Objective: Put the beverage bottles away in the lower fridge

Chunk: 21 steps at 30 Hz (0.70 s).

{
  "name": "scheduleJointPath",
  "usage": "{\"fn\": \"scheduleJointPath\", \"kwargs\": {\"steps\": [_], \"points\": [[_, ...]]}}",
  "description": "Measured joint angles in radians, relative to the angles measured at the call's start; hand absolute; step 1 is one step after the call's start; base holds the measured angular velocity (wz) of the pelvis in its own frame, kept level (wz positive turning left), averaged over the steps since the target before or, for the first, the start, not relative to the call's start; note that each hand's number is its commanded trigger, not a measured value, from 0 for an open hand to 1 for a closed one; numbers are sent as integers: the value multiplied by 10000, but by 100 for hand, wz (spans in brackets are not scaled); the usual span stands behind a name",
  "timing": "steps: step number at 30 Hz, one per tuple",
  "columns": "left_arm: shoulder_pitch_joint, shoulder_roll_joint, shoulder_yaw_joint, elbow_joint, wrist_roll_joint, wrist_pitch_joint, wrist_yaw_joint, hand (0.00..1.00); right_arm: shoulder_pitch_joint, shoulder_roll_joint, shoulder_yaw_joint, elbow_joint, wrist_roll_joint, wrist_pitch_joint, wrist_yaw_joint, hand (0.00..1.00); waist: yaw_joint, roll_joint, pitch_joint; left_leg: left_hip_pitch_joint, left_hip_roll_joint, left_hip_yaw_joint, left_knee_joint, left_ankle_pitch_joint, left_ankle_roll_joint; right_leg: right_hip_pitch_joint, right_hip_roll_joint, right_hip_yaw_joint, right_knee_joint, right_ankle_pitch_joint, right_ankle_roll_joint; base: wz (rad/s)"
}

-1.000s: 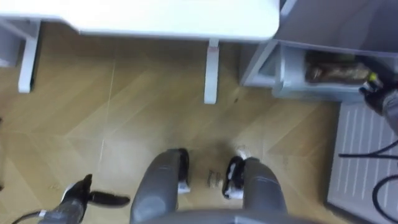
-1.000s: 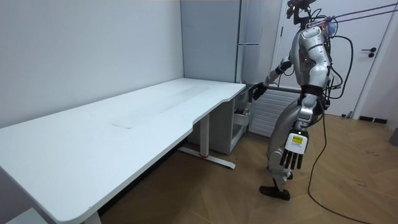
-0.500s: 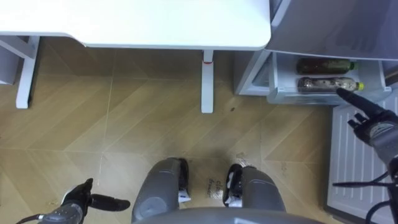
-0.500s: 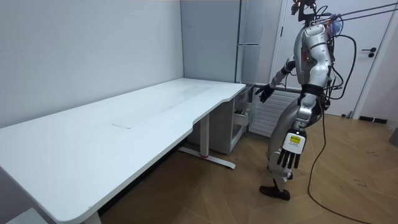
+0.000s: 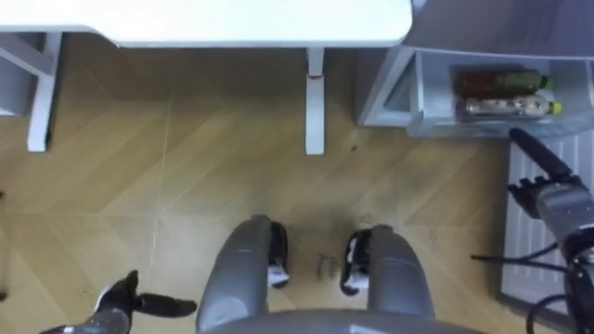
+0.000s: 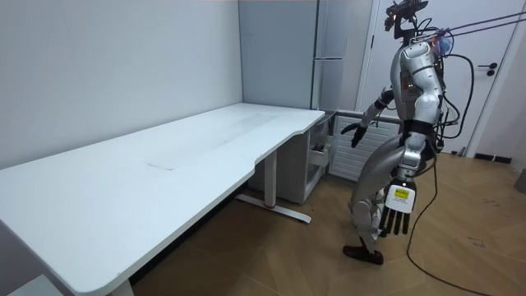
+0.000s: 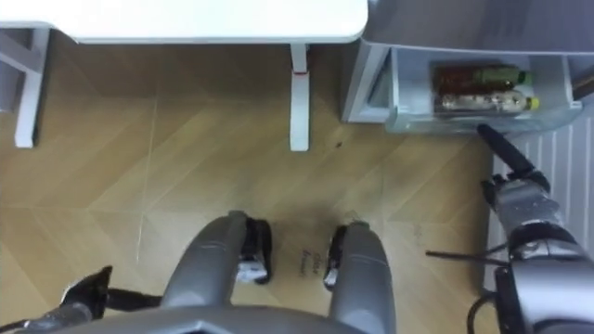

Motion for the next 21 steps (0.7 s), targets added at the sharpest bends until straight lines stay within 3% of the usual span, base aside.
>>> {"fn": "scheduleJointPath", "kwargs": {"steps": [9, 16, 21], "points": [[157, 2, -111, -223, -5, -97, 214, 0, -1258, -102, 1, -360, 1219, -456, -619, 0, 210, -154, 95, -2151, 7, 51, 1253, -31, -43, -2355, -171, 237, 1586, -271, -239, 3], [257, 4, -101, -500, -2, -283, 261, 0, -2132, -284, -61, -1066, 1539, -728, -631, 0, 235, -144, 94, -2642, -14, -70, 1393, 2, -101, -2748, -341, -12, 1752, -337, -393, 7], [249, 2, -25, -532, 0, -319, 249, 0, -2240, -274, -400, -1217, 1703, -744, -875, 0, 234, -135, 99, -2685, -16, -97, 1379, -45, -50, -2739, -342, -53, 1684, -343, -304, 3]]}}
